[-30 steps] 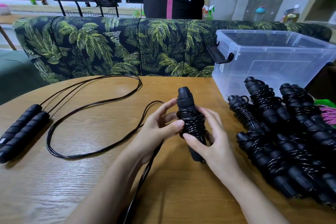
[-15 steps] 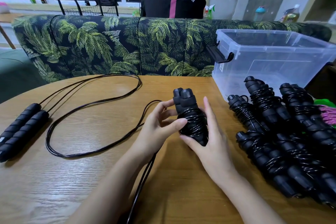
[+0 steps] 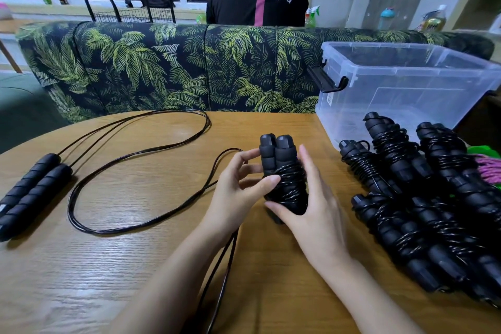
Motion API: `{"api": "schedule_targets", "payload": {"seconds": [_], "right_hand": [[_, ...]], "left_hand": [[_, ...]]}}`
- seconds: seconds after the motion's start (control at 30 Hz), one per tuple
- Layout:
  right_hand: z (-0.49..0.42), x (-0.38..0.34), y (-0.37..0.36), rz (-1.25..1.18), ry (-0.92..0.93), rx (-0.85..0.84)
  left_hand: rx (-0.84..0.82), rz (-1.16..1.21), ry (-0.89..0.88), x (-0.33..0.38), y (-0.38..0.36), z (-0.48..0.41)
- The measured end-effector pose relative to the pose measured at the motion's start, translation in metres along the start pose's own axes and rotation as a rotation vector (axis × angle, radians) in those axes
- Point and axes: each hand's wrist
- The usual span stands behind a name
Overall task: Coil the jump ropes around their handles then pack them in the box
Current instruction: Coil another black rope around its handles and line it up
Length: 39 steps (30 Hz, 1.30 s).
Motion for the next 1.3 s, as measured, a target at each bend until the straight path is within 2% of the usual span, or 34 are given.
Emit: {"api": "schedule_targets", "payload": {"seconds": [0.1, 0.23, 0.3, 0.43, 0.57, 0.73, 0.9, 1.17, 1.3], "right_hand": [[0.000, 0.004, -0.002, 0.039, 0.042, -0.004], [-0.002, 0.007, 0.002, -0.136, -0.022, -0.033], [-0.002, 0.002, 0.002, -0.069, -0.016, -0.063], [-0.001, -0.003, -0.003, 0.226, 0.010, -0.095], [0.000, 0.004, -0.001, 0.157, -0.013, -0.045], [-0.001, -0.002, -0.003, 0.309, -0.042, -0.110], [-0.002, -0.002, -0.004, 0.441, 0.001, -0.020], [0.000, 0.007, -0.005, 0.181, 0.052, 0.032], [0.002, 0.006, -0.003, -0.026, -0.023, 0.047]], "left_hand": [[0.003, -0.022, 0.012, 0.000, 0.002, 0.000], [-0.041, -0.036, 0.025, 0.003, 0.008, -0.001], [-0.006, -0.053, 0.013, 0.001, 0.006, -0.001], [0.035, -0.067, 0.013, 0.001, 0.001, 0.001], [-0.074, -0.018, 0.043, 0.004, 0.005, 0.000], [0.021, -0.051, 0.016, 0.001, -0.005, 0.005], [0.018, -0.042, 0.025, 0.002, -0.005, 0.004], [0.073, -0.046, 0.016, 0.004, 0.001, 0.003], [0.066, -0.053, -0.004, 0.007, 0.003, 0.002]]}}
Point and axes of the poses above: each hand's wrist, its own z-axis away from the middle knuckle, its own y-axis out of the back of the hand, x = y × z, and after that the axes turned 11 degrees about y, right-handed
